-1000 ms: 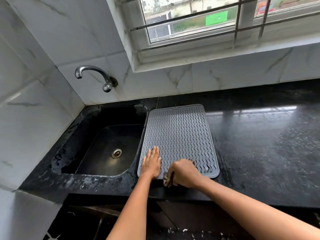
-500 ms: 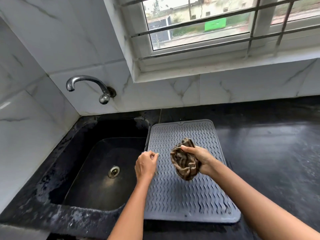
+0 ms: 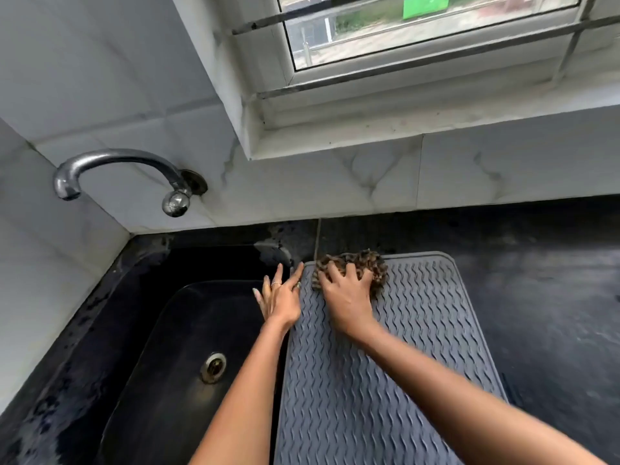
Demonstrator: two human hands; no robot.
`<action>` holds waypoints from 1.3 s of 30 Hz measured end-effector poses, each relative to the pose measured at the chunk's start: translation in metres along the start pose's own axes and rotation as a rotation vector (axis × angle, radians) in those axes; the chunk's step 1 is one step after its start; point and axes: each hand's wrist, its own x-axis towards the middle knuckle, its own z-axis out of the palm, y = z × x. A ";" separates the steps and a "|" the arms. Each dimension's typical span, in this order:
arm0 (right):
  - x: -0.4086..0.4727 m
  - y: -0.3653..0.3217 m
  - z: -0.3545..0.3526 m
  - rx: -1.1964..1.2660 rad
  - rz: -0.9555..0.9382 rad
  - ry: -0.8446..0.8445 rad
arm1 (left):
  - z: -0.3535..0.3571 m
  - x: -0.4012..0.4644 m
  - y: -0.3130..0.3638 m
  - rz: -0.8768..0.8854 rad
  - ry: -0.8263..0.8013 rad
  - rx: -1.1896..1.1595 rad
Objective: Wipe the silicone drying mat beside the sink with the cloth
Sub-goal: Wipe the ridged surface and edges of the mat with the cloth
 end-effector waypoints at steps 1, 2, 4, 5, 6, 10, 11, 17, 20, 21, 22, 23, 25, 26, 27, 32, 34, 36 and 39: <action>-0.009 -0.004 -0.001 0.015 0.007 0.040 | 0.001 0.001 -0.002 0.002 0.006 -0.008; -0.018 -0.008 -0.001 0.043 -0.017 0.070 | 0.001 0.002 -0.003 0.000 0.003 -0.025; -0.036 -0.014 -0.006 0.102 -0.069 0.066 | 0.000 0.003 -0.005 -0.004 -0.005 -0.054; -0.042 -0.015 -0.011 0.108 -0.075 0.048 | -0.001 0.004 -0.004 -0.003 -0.005 -0.058; -0.046 -0.015 -0.020 0.139 -0.079 0.007 | -0.003 0.004 -0.005 -0.002 -0.005 -0.057; -0.020 -0.003 -0.039 0.420 0.092 0.090 | -0.008 0.004 -0.006 0.027 -0.019 -0.061; -0.005 0.000 -0.040 0.438 0.143 0.194 | -0.009 0.004 -0.005 0.028 -0.026 -0.072; 0.040 -0.009 -0.014 0.148 -0.048 -0.099 | -0.012 0.002 -0.001 0.142 0.021 0.105; 0.021 -0.012 -0.008 0.070 -0.080 0.069 | -0.013 0.006 -0.001 0.219 0.020 0.275; 0.011 -0.013 -0.009 0.083 -0.105 0.116 | -0.014 0.007 -0.001 0.232 0.014 0.318; -0.001 -0.013 -0.007 0.095 -0.136 0.162 | -0.015 0.008 0.000 0.242 0.007 0.352; -0.015 -0.014 -0.006 0.102 -0.169 0.171 | -0.015 0.009 0.001 0.251 0.002 0.386; -0.037 -0.011 -0.012 0.130 -0.203 0.106 | -0.015 0.009 0.002 0.262 0.005 0.450; -0.040 -0.009 -0.018 0.162 -0.201 0.040 | -0.017 0.009 0.003 0.264 0.010 0.470; -0.038 -0.005 -0.023 0.208 -0.179 -0.001 | -0.017 0.009 0.003 0.261 0.008 0.477; 0.018 0.002 -0.031 0.361 -0.070 0.143 | -0.016 0.009 0.002 0.216 0.013 0.438; 0.037 0.000 -0.027 0.253 -0.205 -0.064 | -0.014 0.009 0.002 0.185 0.018 0.438; 0.044 0.004 -0.024 0.097 -0.285 -0.152 | -0.013 0.007 0.003 0.169 0.022 0.464; 0.043 0.027 -0.027 -0.057 -0.319 0.002 | -0.015 0.004 0.006 0.172 0.034 0.503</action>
